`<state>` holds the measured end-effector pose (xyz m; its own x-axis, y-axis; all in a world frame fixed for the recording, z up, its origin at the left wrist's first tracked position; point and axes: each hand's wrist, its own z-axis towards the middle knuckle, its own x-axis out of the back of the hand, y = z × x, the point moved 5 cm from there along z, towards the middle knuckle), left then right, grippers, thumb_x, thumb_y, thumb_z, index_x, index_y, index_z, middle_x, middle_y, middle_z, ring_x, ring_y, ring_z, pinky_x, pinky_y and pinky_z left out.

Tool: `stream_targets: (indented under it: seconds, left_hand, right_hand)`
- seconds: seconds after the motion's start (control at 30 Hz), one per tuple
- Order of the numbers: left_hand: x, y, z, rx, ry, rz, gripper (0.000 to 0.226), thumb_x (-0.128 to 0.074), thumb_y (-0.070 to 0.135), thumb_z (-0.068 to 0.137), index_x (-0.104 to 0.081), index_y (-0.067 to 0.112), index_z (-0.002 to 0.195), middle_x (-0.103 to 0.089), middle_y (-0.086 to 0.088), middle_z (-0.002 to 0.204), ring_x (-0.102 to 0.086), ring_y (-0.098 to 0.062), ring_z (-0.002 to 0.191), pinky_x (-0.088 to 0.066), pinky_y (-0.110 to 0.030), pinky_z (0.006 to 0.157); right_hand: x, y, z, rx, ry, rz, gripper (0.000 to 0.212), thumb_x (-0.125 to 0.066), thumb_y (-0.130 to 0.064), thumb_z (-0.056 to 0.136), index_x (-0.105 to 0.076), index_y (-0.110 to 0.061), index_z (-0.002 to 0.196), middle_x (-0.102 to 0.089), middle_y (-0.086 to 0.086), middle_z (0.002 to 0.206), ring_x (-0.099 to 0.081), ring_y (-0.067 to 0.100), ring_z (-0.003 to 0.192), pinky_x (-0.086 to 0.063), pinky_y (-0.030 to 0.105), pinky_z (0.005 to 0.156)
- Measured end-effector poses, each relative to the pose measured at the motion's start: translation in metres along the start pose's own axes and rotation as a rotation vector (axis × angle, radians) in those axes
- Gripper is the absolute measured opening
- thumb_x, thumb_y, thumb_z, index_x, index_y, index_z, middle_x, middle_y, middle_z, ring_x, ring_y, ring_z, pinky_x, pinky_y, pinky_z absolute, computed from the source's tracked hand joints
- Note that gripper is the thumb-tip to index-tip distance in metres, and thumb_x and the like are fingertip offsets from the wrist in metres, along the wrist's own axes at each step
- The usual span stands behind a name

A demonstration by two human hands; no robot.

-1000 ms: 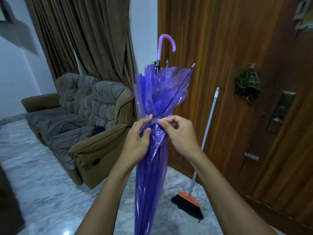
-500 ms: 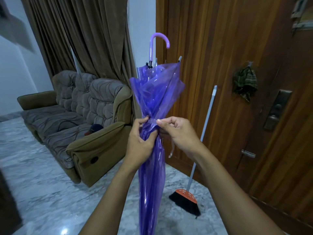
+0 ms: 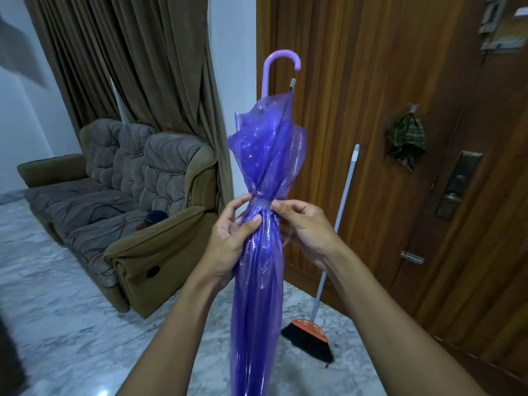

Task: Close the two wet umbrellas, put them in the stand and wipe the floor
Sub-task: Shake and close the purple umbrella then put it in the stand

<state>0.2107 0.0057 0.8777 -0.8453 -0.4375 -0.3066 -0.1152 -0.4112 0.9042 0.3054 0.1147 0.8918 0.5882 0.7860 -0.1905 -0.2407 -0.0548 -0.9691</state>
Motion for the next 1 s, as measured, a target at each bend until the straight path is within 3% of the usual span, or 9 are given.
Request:
stream_targets:
  seconds: [0.13,0.23,0.3,0.4,0.5,0.6,0.67,0.83,1.0]
  left_hand:
    - [0.004,-0.001,0.002,0.077,-0.015,0.014,0.048,-0.071,0.015,0.082,-0.056,0.023,0.127,-0.064,-0.011,0.119,-0.071,-0.018,0.09,-0.058,-0.029,0.077]
    - [0.015,0.008,0.007,0.021,0.071,0.451,0.04,-0.078,0.047,0.072,-0.066,0.048,0.109,-0.04,-0.011,0.133,-0.06,-0.029,0.113,-0.051,-0.04,0.099]
    - [0.012,0.014,0.006,-0.011,0.09,0.568,0.027,-0.075,0.039,0.08,-0.066,0.052,0.101,-0.044,-0.006,0.124,-0.061,-0.028,0.11,-0.053,-0.036,0.095]
    - [0.004,0.014,0.005,-0.006,0.042,0.552,0.033,-0.064,0.016,0.092,-0.057,0.038,0.116,-0.06,0.007,0.11,-0.066,0.006,0.089,-0.05,-0.011,0.076]
    - [-0.006,0.011,-0.003,0.053,-0.042,0.555,0.063,-0.067,0.026,0.084,-0.041,0.044,0.139,-0.054,0.024,0.121,-0.052,0.028,0.089,-0.04,-0.005,0.078]
    - [-0.012,0.017,-0.009,-0.054,-0.055,0.708,0.058,-0.072,0.013,0.085,-0.04,0.056,0.106,-0.049,0.037,0.1,-0.047,0.035,0.083,-0.036,0.005,0.071]
    - [-0.007,0.017,-0.008,-0.115,-0.028,0.721,0.057,-0.071,0.009,0.085,-0.042,0.053,0.107,-0.054,0.034,0.102,-0.052,0.03,0.088,-0.037,0.005,0.074]
    - [0.012,0.002,-0.006,0.025,0.011,0.344,0.058,-0.067,0.0,0.086,-0.049,0.018,0.138,-0.068,0.002,0.121,-0.067,-0.004,0.104,-0.052,-0.016,0.084]
    - [0.005,-0.002,-0.003,0.089,-0.022,0.064,0.051,-0.062,-0.005,0.087,-0.054,0.025,0.128,-0.074,-0.008,0.108,-0.072,-0.017,0.086,-0.059,-0.026,0.071]
  right_hand:
    - [0.0,-0.014,-0.008,0.061,0.062,-0.109,0.021,-0.071,-0.018,0.087,-0.071,0.001,0.097,-0.076,0.012,0.09,-0.073,0.022,0.079,-0.061,0.034,0.073]
    - [-0.001,-0.023,-0.014,0.123,0.14,-0.26,0.022,-0.074,-0.02,0.085,-0.073,0.0,0.094,-0.075,0.015,0.089,-0.074,0.029,0.075,-0.061,0.037,0.06]
    - [-0.004,-0.025,-0.017,0.159,0.189,-0.307,0.018,-0.076,-0.019,0.084,-0.074,-0.002,0.089,-0.075,0.013,0.082,-0.072,0.019,0.063,-0.053,0.025,0.044]
    - [-0.005,-0.025,-0.018,0.187,0.305,-0.344,0.021,-0.081,-0.025,0.079,-0.075,-0.005,0.08,-0.074,0.008,0.069,-0.067,0.018,0.046,-0.044,0.026,0.032]
    - [-0.007,-0.022,-0.015,0.202,0.375,-0.339,0.023,-0.083,-0.027,0.076,-0.075,-0.006,0.073,-0.073,0.009,0.065,-0.059,0.013,0.037,-0.039,0.019,0.032]
    - [-0.014,-0.016,-0.013,0.177,0.367,-0.374,0.019,-0.081,-0.026,0.079,-0.076,-0.008,0.077,-0.075,0.007,0.069,-0.065,0.011,0.049,-0.048,0.019,0.042]
    - [-0.017,-0.012,-0.012,0.158,0.293,-0.327,0.016,-0.076,-0.02,0.084,-0.077,-0.005,0.086,-0.076,0.01,0.079,-0.071,0.015,0.066,-0.056,0.022,0.055]
    - [-0.013,-0.009,-0.016,0.116,0.125,-0.156,0.01,-0.068,-0.01,0.089,-0.074,-0.003,0.092,-0.075,0.007,0.079,-0.07,0.011,0.07,-0.057,0.017,0.061]
    - [-0.007,0.002,-0.016,-0.042,0.071,0.223,0.022,-0.068,-0.011,0.088,-0.07,0.006,0.103,-0.076,0.018,0.092,-0.075,0.019,0.081,-0.06,0.025,0.076]
